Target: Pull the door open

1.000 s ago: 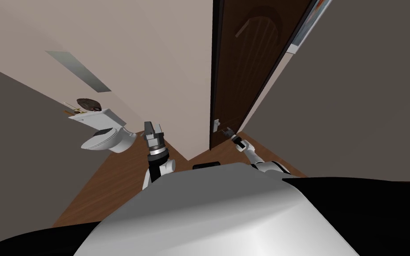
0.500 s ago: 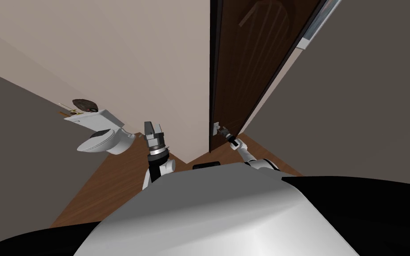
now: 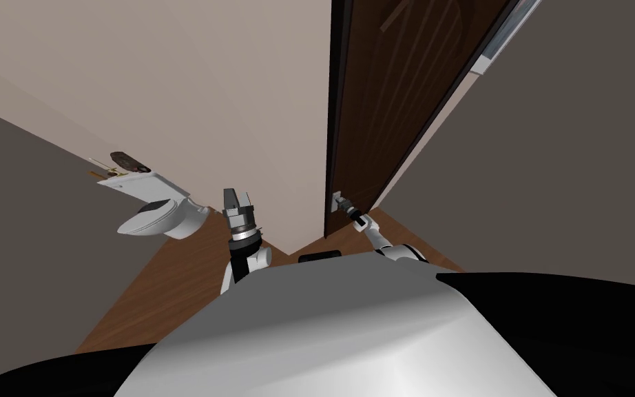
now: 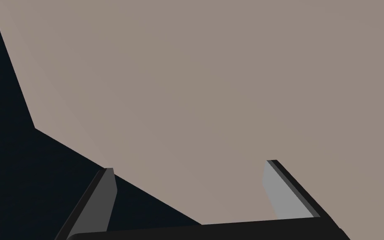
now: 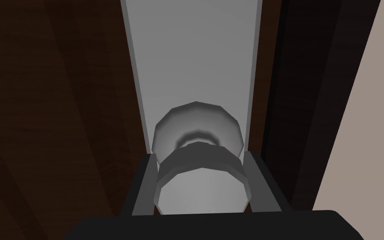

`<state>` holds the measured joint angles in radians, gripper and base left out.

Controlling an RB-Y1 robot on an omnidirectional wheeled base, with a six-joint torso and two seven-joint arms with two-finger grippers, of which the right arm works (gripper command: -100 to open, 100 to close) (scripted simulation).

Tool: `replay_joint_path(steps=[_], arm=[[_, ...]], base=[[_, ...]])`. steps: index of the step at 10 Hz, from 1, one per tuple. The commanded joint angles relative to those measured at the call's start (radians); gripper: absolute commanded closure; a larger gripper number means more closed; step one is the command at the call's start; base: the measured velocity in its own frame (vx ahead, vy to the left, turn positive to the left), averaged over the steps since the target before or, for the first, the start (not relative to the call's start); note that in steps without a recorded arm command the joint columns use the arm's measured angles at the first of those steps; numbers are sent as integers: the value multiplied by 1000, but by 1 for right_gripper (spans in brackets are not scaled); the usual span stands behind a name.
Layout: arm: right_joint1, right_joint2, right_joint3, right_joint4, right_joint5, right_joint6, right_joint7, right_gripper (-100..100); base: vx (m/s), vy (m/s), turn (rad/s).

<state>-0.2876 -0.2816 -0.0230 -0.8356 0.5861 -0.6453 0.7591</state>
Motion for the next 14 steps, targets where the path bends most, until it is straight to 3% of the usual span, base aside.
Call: replay_joint_path(steps=[1, 4, 9, 14], arm=[[0, -3, -3, -1, -1, 2, 0, 100], [0, -3, -3, -1, -1, 2, 0, 100], [-2, -1, 8, 3, -74, 9, -108, 100], [-7, -1, 20, 6, -178, 19, -249, 100]], base=[[-17, 5, -17], [-2, 0, 0], [-65, -72, 125], [-74, -81, 138]])
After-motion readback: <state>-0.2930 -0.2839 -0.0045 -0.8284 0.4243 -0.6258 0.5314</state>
